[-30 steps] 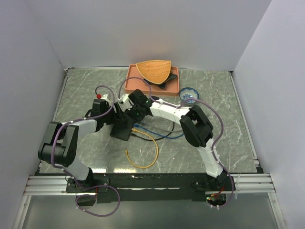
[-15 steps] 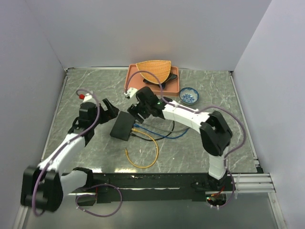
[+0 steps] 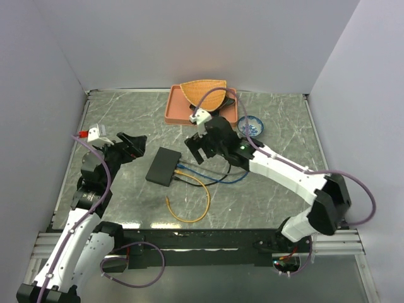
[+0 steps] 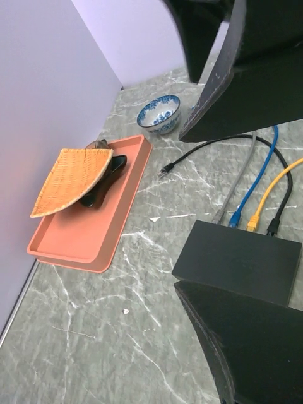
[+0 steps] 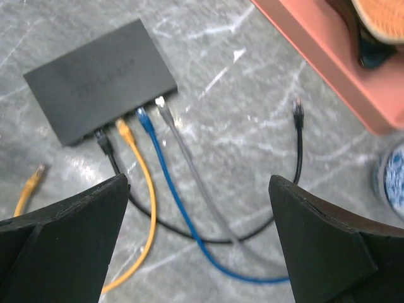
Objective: Insert the plug into the switch port
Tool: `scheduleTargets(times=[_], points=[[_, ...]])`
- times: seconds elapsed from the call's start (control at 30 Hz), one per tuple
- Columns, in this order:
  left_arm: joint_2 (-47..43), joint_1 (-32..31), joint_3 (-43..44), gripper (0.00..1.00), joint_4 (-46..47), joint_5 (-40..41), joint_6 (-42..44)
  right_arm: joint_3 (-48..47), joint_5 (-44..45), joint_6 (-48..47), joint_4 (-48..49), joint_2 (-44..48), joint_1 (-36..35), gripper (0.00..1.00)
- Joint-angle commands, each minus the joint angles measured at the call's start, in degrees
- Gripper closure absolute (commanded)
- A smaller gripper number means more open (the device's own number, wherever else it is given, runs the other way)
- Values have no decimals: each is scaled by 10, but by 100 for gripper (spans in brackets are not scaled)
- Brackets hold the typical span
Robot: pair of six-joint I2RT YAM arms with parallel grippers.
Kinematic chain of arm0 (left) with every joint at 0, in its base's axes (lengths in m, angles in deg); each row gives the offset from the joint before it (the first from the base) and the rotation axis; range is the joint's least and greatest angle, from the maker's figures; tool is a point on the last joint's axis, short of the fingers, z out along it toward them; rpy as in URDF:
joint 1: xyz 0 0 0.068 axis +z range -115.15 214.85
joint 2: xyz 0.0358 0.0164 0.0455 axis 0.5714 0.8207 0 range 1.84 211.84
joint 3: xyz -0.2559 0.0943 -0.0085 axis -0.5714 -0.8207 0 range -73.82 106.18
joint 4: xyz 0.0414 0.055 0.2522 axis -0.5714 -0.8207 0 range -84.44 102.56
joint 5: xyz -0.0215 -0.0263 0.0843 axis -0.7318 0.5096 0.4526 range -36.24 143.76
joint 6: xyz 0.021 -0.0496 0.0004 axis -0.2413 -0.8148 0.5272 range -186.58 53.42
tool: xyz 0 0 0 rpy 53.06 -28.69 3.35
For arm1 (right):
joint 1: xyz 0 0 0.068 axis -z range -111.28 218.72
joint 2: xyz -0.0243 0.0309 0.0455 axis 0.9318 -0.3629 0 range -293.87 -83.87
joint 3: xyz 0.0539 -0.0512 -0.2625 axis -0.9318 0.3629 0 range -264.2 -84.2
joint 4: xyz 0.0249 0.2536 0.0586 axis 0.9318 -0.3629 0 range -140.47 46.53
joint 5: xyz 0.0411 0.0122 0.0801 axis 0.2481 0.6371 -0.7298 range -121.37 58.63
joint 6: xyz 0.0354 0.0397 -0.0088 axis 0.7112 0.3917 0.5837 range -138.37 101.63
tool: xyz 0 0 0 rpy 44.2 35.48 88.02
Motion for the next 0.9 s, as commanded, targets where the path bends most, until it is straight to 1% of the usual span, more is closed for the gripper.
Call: scheduleTargets(times=[0.0, 0.1, 0.2, 0.33, 0.43, 0.6, 0.7, 0.87], points=[[2, 2, 1, 4, -3, -8, -12, 47, 32, 49, 27, 85, -3, 1], [16, 2, 11, 4, -10, -8, -14, 77, 52, 67, 29, 119, -4, 1], [31, 2, 16, 4, -16, -11, -15, 132, 74, 84, 34, 179, -4, 1], [44, 1, 16, 4, -13, -17, -15, 192, 101, 101, 39, 237, -4, 1], [50, 2, 17, 4, -18, -9, -15, 227, 120, 111, 29, 276, -4, 1], [50, 2, 7, 4, -4, -21, -10, 278, 143, 135, 13, 342, -4, 1], [45, 2, 8, 4, -4, -22, -15, 295, 142, 131, 12, 386, -4, 1], [27, 2, 12, 4, -1, -34, -19, 295, 148, 118, 13, 448, -3, 2]])
